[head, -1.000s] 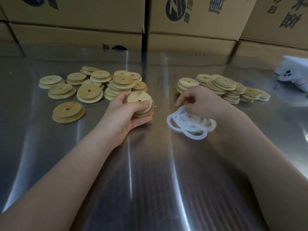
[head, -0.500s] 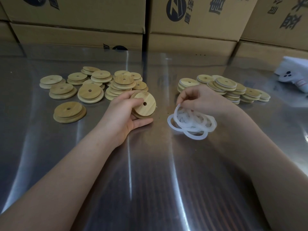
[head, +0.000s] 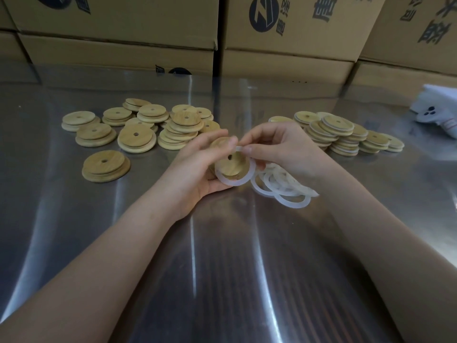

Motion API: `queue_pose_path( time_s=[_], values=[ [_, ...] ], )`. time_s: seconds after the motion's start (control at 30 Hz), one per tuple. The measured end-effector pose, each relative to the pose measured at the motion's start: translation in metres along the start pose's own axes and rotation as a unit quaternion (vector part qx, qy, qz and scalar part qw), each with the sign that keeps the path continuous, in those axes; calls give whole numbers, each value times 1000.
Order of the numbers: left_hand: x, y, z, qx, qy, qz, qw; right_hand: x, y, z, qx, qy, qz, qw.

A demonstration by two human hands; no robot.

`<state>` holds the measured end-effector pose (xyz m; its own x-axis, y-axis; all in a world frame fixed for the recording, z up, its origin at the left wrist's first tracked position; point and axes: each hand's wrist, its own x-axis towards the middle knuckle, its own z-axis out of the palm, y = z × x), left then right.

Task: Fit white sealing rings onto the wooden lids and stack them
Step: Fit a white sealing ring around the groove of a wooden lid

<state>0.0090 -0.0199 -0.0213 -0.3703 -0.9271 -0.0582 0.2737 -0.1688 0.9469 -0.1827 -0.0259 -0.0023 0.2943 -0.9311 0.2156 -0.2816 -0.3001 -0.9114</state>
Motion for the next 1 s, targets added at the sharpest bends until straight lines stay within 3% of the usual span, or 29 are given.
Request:
queue_pose_path(
  time_s=[0.23, 0.77, 1.0],
  values=[
    [2, -9, -2, 85, -3, 53, 995, 0, 0, 12, -5, 44, -24, 999],
    [-2, -7, 3, 140, -1, 98, 985, 3, -1, 16, -90, 105, -74, 988],
    [-3, -7, 3, 237, 22, 161, 958, 2, -4, 16, -99, 104, -69, 987]
  ],
)
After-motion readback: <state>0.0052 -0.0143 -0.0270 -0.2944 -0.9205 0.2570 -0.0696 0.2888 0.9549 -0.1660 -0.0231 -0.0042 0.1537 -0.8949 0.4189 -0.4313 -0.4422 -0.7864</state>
